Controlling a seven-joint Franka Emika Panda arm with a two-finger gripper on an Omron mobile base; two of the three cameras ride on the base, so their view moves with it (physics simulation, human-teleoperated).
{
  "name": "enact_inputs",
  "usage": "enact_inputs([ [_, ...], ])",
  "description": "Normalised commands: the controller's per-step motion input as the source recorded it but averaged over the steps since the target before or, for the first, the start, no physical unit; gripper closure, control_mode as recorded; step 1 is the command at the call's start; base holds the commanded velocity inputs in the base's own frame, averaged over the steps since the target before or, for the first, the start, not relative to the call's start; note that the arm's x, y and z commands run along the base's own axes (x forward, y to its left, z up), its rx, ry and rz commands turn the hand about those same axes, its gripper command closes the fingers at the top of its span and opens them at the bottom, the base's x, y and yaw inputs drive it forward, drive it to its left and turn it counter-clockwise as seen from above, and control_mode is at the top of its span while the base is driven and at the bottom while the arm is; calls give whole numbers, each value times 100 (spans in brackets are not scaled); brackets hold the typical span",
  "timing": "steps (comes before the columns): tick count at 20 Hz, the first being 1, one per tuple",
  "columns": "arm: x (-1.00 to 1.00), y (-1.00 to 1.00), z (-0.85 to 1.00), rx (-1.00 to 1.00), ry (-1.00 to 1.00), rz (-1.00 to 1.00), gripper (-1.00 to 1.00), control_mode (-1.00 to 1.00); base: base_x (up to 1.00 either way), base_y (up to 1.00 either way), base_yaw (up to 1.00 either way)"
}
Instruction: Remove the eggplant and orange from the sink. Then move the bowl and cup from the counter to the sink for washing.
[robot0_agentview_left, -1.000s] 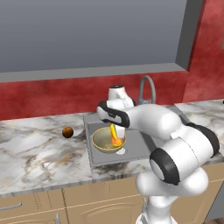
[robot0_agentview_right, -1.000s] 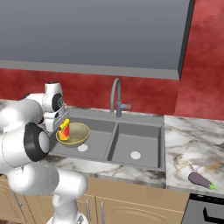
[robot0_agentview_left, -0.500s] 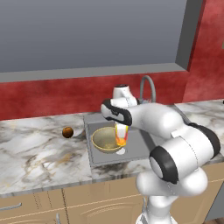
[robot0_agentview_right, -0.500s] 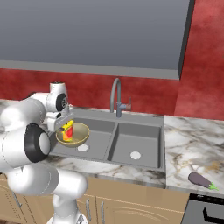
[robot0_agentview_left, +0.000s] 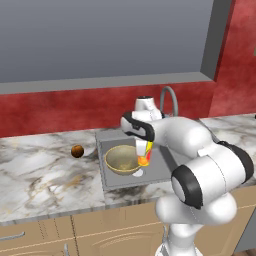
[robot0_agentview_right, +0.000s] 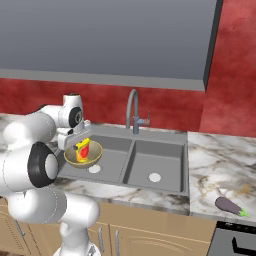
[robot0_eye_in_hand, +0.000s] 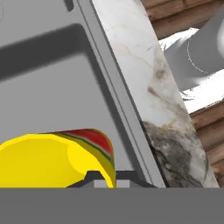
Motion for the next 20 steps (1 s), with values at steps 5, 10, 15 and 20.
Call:
enact_inputs([
  [5, 0, -16, 0, 0, 1, -14, 100, -100, 0, 0, 0],
  [10, 6, -18, 0, -3, 6, -14, 100, -100, 0, 0, 0],
  [15, 2, -26, 0, -8, 2, -14, 100, -100, 0, 0, 0],
  [20, 3, -23, -2, -8, 0, -11, 100, -100, 0, 0, 0],
])
